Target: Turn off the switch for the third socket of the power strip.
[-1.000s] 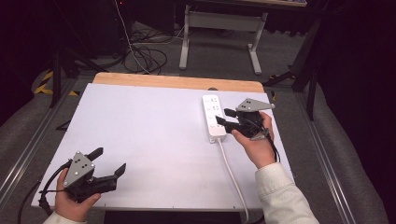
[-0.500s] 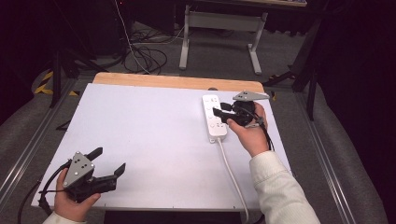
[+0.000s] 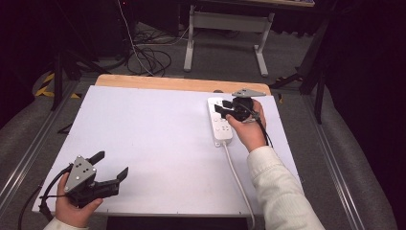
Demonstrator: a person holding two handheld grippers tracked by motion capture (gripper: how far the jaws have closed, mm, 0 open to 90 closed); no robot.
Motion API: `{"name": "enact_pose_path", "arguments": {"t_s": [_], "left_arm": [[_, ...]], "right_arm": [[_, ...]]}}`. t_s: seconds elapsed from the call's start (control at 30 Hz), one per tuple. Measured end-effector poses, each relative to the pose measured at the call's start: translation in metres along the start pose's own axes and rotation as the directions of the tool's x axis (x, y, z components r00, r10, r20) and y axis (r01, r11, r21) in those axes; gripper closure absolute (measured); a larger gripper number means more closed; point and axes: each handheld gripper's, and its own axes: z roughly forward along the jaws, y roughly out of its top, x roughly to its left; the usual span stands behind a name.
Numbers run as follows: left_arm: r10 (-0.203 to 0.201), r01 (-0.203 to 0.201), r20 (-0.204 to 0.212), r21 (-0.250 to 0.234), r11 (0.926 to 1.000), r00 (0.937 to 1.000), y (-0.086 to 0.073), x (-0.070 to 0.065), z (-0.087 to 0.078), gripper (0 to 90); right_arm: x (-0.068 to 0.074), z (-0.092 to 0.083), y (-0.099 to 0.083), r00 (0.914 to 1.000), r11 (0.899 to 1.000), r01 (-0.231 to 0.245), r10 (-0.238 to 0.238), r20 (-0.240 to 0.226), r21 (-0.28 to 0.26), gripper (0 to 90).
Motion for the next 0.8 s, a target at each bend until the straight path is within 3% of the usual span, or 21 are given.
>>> {"name": "enact_pose_path", "arguments": {"t_s": [0.37, 0.5, 0.8], "left_arm": [[-0.001, 0.001, 0.000, 0.001, 1.0000, 1.0000, 0.000, 0.000, 0.000, 11.6], [0.002, -0.002, -0.002, 0.002, 1.0000, 1.0000, 0.000, 0.000, 0.001, 11.6], [0.002, -0.002, -0.006, 0.001, 1.0000, 1.0000, -0.001, 0.000, 0.001, 11.9]], "right_arm": [[-0.007, 0.026, -0.007, 0.9995, 1.000, 0.001, -0.001, 0.030, 0.015, 61.2], [-0.015, 0.037, -0.013, 0.9979, 0.999, -0.047, 0.046, 0.045, 0.020, 63.8], [-0.021, 0.053, -0.021, 0.9964, 0.997, -0.055, 0.052, 0.067, 0.052, 71.6]]}}
